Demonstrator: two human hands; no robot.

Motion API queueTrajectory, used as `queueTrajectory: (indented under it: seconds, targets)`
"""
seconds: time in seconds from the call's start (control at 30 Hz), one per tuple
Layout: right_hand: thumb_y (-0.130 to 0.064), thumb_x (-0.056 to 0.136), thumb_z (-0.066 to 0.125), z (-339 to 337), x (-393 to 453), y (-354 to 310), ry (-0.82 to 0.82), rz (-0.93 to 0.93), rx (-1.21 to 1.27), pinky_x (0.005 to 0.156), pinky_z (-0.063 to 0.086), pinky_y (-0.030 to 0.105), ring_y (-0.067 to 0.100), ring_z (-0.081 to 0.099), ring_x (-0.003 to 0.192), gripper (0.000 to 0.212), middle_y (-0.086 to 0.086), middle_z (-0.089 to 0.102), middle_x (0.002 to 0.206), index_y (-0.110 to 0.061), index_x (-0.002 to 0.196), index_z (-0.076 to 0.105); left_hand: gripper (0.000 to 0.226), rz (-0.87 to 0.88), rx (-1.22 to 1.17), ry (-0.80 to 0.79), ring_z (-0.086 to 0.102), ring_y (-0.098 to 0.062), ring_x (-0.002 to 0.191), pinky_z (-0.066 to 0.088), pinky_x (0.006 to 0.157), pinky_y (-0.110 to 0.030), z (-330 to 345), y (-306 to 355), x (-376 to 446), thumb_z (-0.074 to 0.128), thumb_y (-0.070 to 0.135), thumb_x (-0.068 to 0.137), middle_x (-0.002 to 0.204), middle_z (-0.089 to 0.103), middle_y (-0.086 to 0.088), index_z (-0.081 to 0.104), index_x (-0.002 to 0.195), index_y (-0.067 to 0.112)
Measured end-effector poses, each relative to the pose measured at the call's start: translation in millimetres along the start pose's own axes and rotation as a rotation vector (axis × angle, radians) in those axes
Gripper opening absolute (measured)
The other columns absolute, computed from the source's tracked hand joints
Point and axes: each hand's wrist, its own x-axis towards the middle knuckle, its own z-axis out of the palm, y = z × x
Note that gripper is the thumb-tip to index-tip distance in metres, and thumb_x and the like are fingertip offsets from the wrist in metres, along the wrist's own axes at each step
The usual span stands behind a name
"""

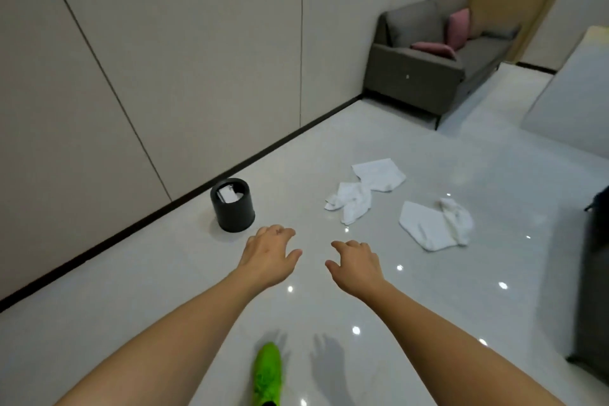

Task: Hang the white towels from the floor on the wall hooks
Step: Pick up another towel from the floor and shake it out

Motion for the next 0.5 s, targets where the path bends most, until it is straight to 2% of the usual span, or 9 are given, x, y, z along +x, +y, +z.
queueTrajectory:
  seconds: [0.3,0.5]
  targets:
    - [-0.045,0.097,0.047,-30,127,18,-0.013,0.291,0.076,0.099,0.042,0.041,0.028,0.049,0.121,0.054,0.007,0.056,0.130,-0.022,0.145,0.043,0.057,0.204,0.036,-0.185,0.039,-0.025,0.133,0.034,0.108,-0.040,-11,-15,197,0.046,0.051,0.095,0.147,0.044,-0.002,0.042,0.144,0.023]
    - [-0.047,0.096,0.047,-23,186,48,-0.072,0.437,0.157,0.099,0.043,0.041,0.028,0.049,0.123,0.055,0.006,0.056,0.131,-0.023,0.146,0.042,0.057,0.259,0.037,-0.289,0.040,-0.026,0.132,0.035,0.106,-0.041,8,3,290,0.046,0.051,0.094,0.147,0.044,-0.003,0.043,0.144,0.023]
